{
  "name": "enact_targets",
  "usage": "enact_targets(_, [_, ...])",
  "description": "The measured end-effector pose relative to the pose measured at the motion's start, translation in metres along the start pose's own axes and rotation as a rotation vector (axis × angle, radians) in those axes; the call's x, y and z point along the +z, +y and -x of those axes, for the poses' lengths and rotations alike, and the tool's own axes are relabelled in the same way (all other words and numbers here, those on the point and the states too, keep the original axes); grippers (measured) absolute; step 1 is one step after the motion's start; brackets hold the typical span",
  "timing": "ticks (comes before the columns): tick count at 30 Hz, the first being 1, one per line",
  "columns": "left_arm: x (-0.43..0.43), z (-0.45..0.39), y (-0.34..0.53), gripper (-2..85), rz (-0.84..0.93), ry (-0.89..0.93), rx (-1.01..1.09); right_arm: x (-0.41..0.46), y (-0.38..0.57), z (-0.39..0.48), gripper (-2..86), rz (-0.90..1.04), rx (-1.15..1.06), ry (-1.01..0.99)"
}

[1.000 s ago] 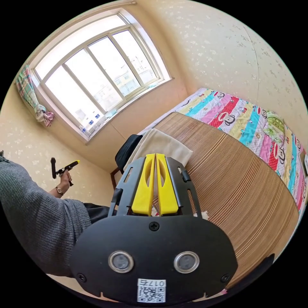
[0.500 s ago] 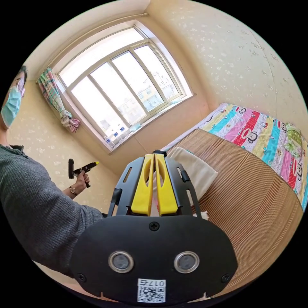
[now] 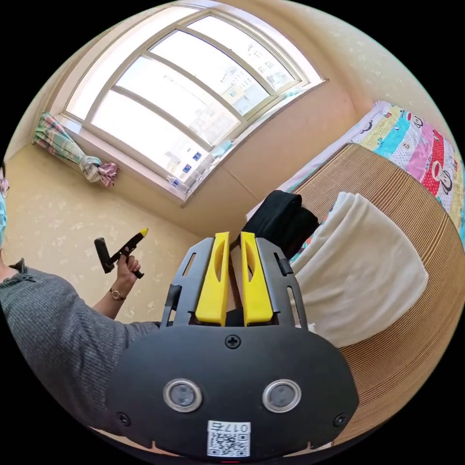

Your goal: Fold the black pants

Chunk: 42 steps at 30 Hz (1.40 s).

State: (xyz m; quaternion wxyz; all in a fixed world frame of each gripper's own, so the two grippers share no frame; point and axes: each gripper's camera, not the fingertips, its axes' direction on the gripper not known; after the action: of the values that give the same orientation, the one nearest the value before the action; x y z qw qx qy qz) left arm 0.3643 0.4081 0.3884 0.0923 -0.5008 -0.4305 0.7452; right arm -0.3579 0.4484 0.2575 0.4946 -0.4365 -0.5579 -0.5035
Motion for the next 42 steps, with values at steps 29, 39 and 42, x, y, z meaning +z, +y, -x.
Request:
enact_targets(29, [0.05,0.182,-0.29,5.0,0.276,0.959,0.118,0.08,0.008,-0.027,1.3,-0.707,-0.035,-0.777])
enact_targets(39, [0.132,0.046,-0.393,22.4,0.631,1.7,-0.172,0.004,0.115,0.05,1.1,-0.76,-0.407,-0.646])
enact_targets(42, [0.137,-0.015,-0.385,21.8,0.795,1.89,-0.143,0.025,0.147,0.067,1.1,-0.704,-0.397,-0.596])
